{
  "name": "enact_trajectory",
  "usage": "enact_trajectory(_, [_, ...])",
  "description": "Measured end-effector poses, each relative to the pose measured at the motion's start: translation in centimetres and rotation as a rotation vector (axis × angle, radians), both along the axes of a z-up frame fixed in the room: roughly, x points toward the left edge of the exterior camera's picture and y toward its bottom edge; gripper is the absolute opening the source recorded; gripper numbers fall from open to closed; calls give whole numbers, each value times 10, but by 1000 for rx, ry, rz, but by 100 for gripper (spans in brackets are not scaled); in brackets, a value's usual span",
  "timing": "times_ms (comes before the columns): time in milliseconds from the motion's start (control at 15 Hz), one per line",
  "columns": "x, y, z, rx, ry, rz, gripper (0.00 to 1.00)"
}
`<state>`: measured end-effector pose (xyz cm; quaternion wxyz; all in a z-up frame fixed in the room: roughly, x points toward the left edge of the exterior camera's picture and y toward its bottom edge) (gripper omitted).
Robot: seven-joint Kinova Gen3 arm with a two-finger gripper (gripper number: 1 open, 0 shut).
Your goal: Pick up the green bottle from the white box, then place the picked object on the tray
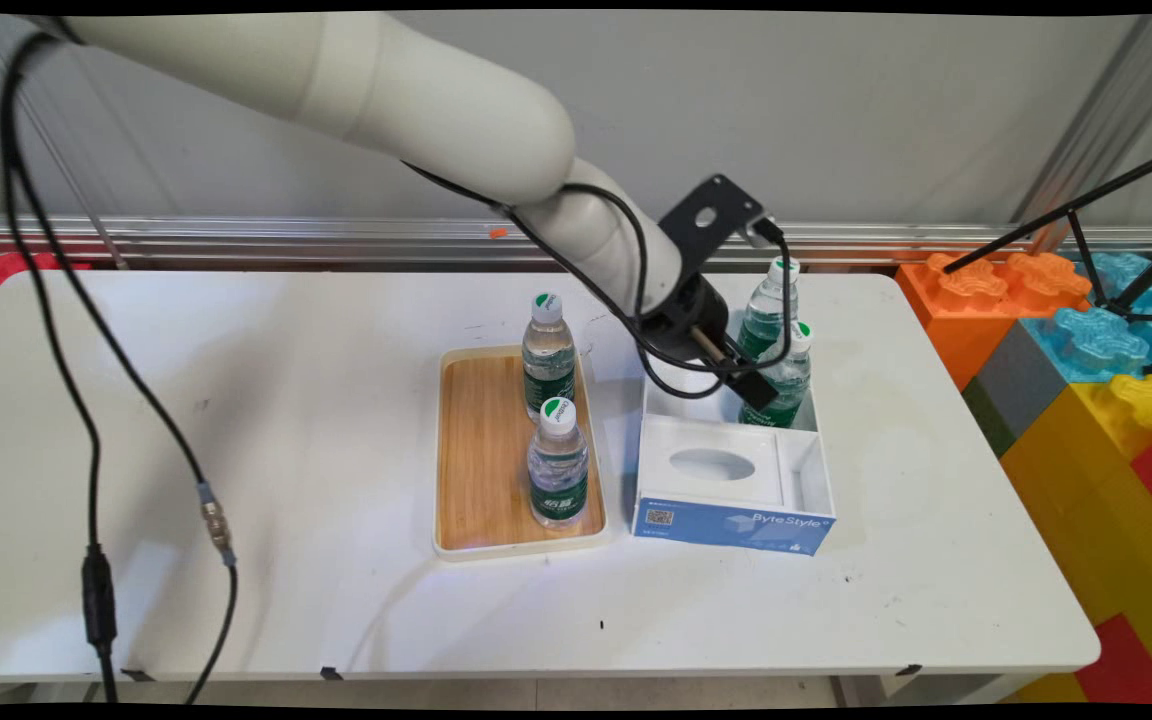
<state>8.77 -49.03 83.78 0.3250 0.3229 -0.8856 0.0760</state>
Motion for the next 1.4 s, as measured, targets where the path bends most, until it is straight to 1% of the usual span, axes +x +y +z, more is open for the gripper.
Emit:
enact_trajectory(333, [-17,-11,-23,-12,8,-15,100])
enact_trajectory(867, [-33,-22,-42,-40,19,-21,100])
enact_trajectory(933, [-33,-23,-42,-45,18,-22,0])
enact_trajectory(1200, [-33,-21,-42,-54,15,-27,0])
enact_trajectory(1400, [-32,-17,-38,-59,17,-21,0])
